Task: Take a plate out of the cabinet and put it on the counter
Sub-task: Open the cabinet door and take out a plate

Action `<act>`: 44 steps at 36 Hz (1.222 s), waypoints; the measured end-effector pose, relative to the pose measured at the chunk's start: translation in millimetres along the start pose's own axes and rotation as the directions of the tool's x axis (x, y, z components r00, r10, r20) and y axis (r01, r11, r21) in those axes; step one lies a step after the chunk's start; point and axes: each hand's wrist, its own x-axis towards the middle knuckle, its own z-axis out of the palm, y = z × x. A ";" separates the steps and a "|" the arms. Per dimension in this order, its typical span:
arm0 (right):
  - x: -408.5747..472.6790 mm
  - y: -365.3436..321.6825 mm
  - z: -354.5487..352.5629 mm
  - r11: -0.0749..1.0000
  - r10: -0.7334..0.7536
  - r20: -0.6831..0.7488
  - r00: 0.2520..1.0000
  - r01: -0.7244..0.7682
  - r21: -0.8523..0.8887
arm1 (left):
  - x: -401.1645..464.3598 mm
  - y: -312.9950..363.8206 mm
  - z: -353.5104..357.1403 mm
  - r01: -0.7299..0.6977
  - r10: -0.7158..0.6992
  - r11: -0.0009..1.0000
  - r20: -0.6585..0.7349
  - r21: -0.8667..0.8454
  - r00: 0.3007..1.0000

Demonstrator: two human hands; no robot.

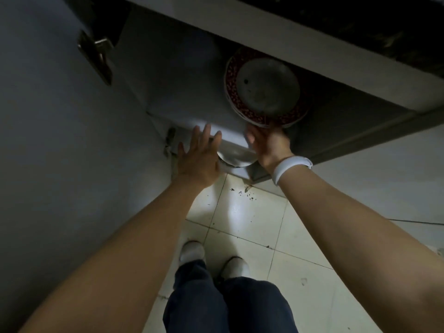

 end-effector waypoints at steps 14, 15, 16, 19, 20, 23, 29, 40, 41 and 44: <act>-40.0 4.4 -1.5 0.987 0.129 -0.204 0.970 -0.145 -0.066 | -35.7 15.2 -34.1 0.353 -0.353 0.747 0.114 -0.564 0.929; -50.9 7.7 -5.7 0.984 0.143 -0.198 0.970 -0.161 -0.079 | -44.9 18.3 -37.3 0.383 -0.390 0.689 0.130 -0.616 0.911; -62.5 10.7 -10.3 0.984 0.161 -0.189 0.969 -0.173 -0.052 | -54.7 21.1 -41.2 0.408 -0.422 0.636 0.147 -0.655 0.894; -104.0 14.4 -24.5 0.976 0.206 -0.187 0.961 -0.216 -0.037 | -84.5 27.8 -51.5 0.478 -0.520 0.489 0.197 -0.729 0.831; -118.8 15.1 -30.3 0.971 0.216 -0.188 0.958 -0.230 -0.060 | -95.2 30.3 -55.2 0.498 -0.546 0.436 0.219 -0.749 0.808; -167.7 12.8 -48.4 0.951 0.253 -0.196 0.947 -0.280 -0.128 | -127.7 37.6 -66.7 0.528 -0.571 0.335 0.278 -0.780 0.773; -249.8 -7.6 -93.4 0.901 0.271 -0.182 0.945 -0.315 -0.297 | -173.2 47.5 -89.0 0.558 -0.483 0.293 0.384 -0.776 0.787; -366.3 -97.7 -139.1 0.778 0.206 -0.061 0.977 -0.202 -0.595 | -209.7 112.6 -155.4 0.319 -0.027 0.606 0.382 -0.729 0.924; -372.7 -103.8 -140.8 0.766 0.179 -0.070 0.981 -0.184 -0.617 | -211.1 119.8 -158.3 0.274 0.003 0.634 0.357 -0.723 0.934; -397.1 -128.6 -151.3 0.734 0.045 -0.112 0.993 -0.109 -0.670 | -214.2 161.7 -175.8 0.098 0.099 0.749 0.256 -0.656 0.962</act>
